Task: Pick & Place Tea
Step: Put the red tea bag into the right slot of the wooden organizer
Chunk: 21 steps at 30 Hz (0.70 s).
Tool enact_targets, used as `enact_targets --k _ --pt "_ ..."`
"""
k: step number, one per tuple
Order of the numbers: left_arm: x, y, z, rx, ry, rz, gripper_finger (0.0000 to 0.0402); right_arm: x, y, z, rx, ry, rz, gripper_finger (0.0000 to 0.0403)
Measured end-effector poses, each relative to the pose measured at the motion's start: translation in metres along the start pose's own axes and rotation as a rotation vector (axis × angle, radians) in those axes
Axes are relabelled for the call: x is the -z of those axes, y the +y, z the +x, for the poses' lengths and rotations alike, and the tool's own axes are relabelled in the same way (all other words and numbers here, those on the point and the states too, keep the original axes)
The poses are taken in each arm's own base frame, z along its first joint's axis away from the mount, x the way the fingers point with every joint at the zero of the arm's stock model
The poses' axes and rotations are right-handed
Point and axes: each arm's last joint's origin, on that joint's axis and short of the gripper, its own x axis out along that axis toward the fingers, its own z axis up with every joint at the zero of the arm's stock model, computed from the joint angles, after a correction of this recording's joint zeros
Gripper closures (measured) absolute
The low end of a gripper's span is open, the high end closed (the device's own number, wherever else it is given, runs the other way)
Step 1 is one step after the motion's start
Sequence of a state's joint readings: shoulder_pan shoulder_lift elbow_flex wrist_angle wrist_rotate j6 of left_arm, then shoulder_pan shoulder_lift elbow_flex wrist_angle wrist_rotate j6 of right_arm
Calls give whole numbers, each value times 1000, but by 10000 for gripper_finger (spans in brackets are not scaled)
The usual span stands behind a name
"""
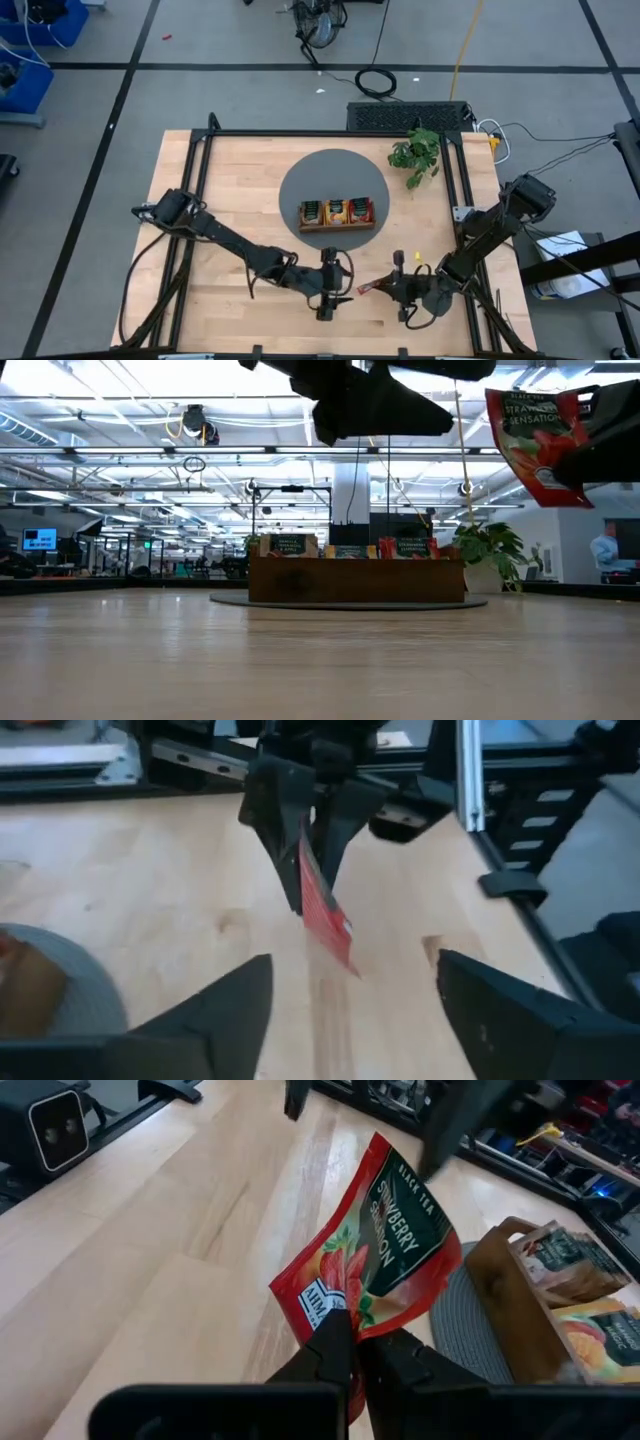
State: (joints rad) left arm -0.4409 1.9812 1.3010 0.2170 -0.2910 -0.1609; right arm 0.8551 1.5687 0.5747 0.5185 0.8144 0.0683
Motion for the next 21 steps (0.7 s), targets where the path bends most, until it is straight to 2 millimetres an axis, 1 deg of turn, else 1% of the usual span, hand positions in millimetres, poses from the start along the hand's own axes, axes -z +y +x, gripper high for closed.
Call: enact_targets --k 3,7,10,16,18,21 --pt "-1 7 3 17 -3 -47 100 2 4 4 -3 -16 -22 398" --pt "-3 15 6 37 -7 -80 98 4 8 9 4 -40 -89 397" --pt "-1 18 9 45 -3 -95 110 5 5 13 46 -31 -89 397" --pt "3 16 13 49 -1 -87 139 3 0 18 65 -45 -60 397" --pt "4 19 15 31 -3 -94 148 2 -1 19 66 -44 -61 397" --pt "2 23 16 21 -21 -103 174 2 -1 19 65 -44 -59 397"
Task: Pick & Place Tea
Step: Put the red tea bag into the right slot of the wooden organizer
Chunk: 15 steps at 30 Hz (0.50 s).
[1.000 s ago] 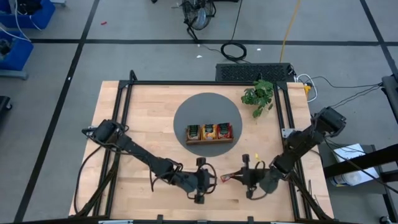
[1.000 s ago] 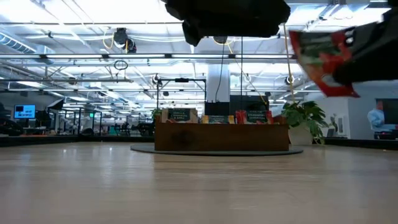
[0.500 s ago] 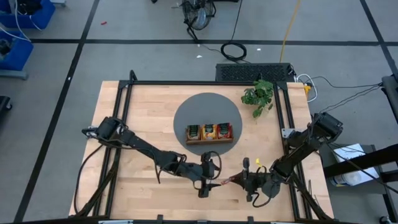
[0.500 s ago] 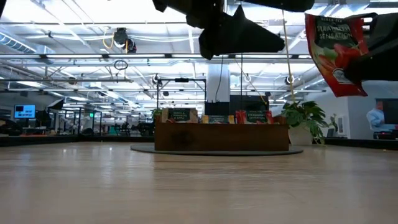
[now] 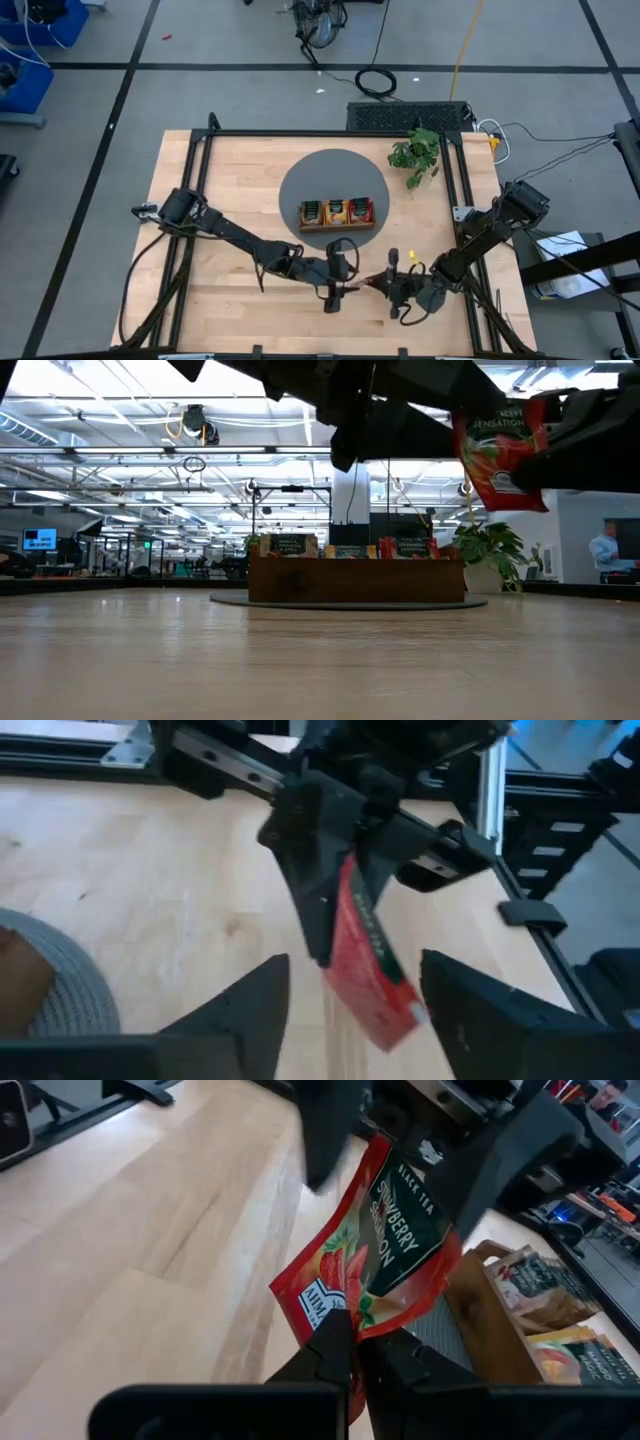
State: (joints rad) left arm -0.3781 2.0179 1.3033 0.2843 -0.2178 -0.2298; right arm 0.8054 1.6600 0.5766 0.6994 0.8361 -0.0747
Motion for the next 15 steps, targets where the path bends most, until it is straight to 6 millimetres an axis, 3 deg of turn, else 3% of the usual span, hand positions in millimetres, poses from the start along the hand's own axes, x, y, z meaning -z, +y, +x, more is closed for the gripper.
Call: enact_targets --k 4,10,15 --pt "0 1 1 -3 -4 1 244 0 0 0 -2 0 1 397" --pt "1 3 1 -9 15 48 385 0 0 0 -3 0 -16 396" --pt "2 2 0 -17 20 67 393 1 4 0 -146 9 86 375"
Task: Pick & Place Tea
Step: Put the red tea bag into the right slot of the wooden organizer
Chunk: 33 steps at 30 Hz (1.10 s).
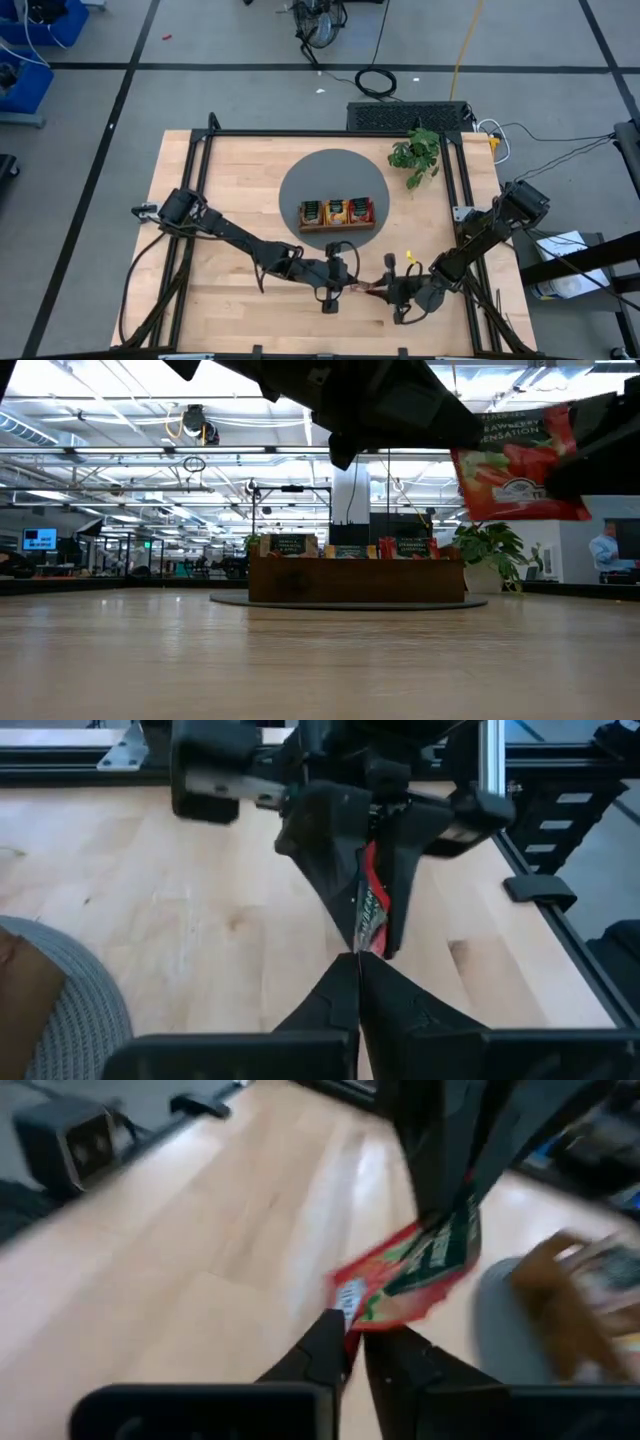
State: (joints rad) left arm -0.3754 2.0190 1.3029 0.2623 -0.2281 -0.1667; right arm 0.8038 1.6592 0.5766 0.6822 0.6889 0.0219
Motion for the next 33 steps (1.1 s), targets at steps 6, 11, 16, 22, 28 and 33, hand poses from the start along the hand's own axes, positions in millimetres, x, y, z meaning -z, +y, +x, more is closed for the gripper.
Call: enact_targets --k 6,11,16,22,28,33 --pt "2 -3 -1 -6 10 14 393 13 1 0 -82 126 126 307" --pt "7 -6 -2 -16 52 10 396 19 -1 -1 -57 182 151 256" --pt "13 -7 -4 -91 102 6 398 6 -4 -5 -64 114 166 232" --pt "13 -8 -4 -91 93 0 398 -10 -13 -2 -33 -1 228 230" --pt "13 -8 -4 -91 93 -5 398 -10 -28 10 -85 19 287 249" --pt "13 -8 -4 -92 98 -3 395 -13 -32 13 -73 -10 245 262"
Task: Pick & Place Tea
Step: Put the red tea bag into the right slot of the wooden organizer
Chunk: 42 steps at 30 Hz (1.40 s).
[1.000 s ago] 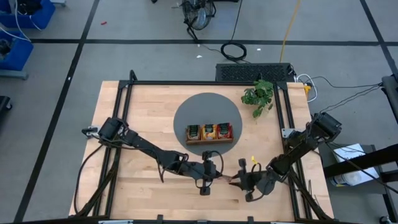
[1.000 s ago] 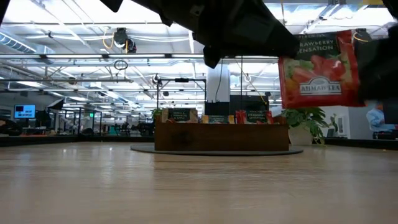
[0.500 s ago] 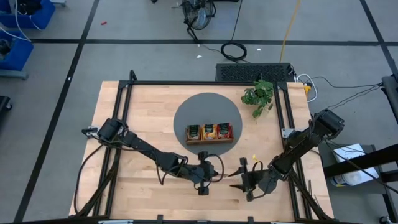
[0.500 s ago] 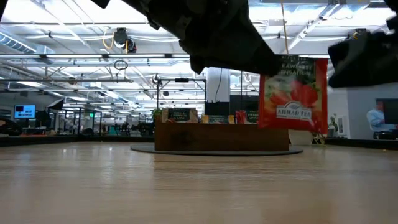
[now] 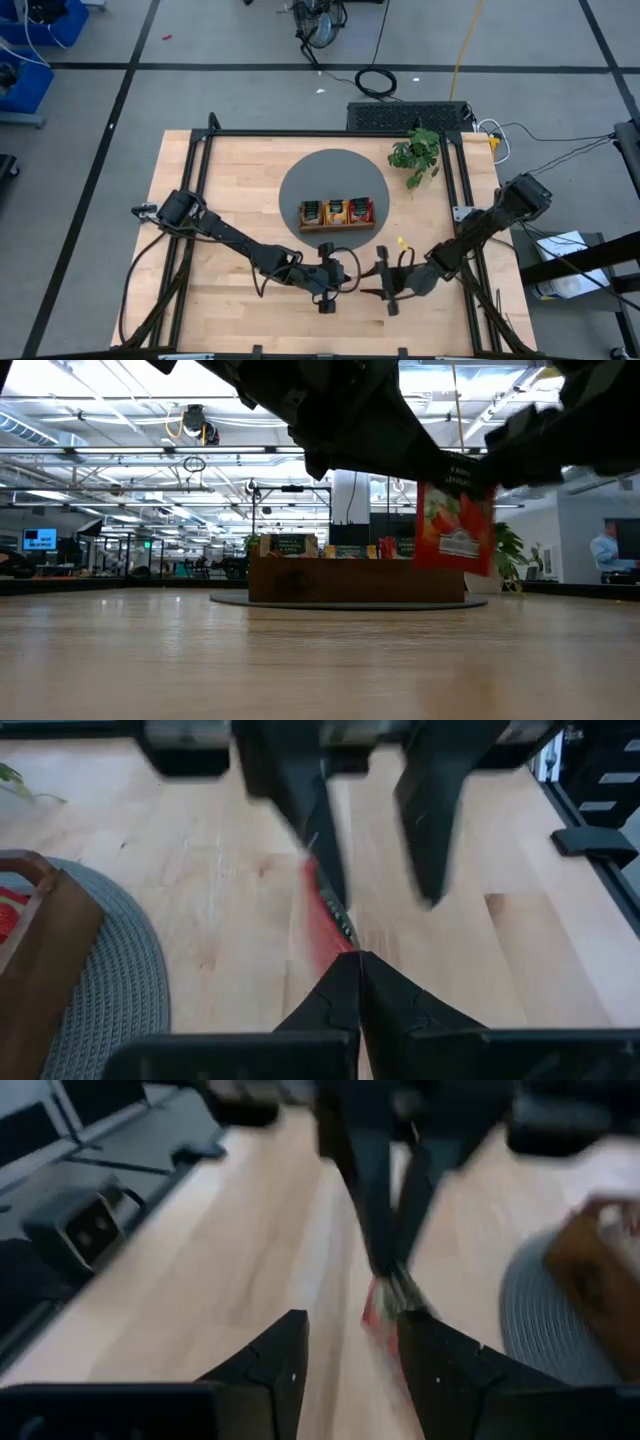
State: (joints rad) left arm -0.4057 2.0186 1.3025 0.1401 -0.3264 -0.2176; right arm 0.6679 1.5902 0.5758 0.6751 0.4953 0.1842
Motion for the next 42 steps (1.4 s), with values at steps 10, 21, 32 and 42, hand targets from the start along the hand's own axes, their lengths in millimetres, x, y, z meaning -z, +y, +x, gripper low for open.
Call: enact_targets --k 10,21,32,42 --pt "2 0 0 -4 19 1 398 -9 2 -8 -17 -29 -111 253" --pt "2 0 0 -3 17 -8 393 -1 -17 0 64 77 -8 253" --pt "6 1 5 -7 25 -15 392 -3 -21 3 -40 88 18 353" --pt "6 3 6 -10 25 28 367 -3 -31 7 -6 99 3 401"
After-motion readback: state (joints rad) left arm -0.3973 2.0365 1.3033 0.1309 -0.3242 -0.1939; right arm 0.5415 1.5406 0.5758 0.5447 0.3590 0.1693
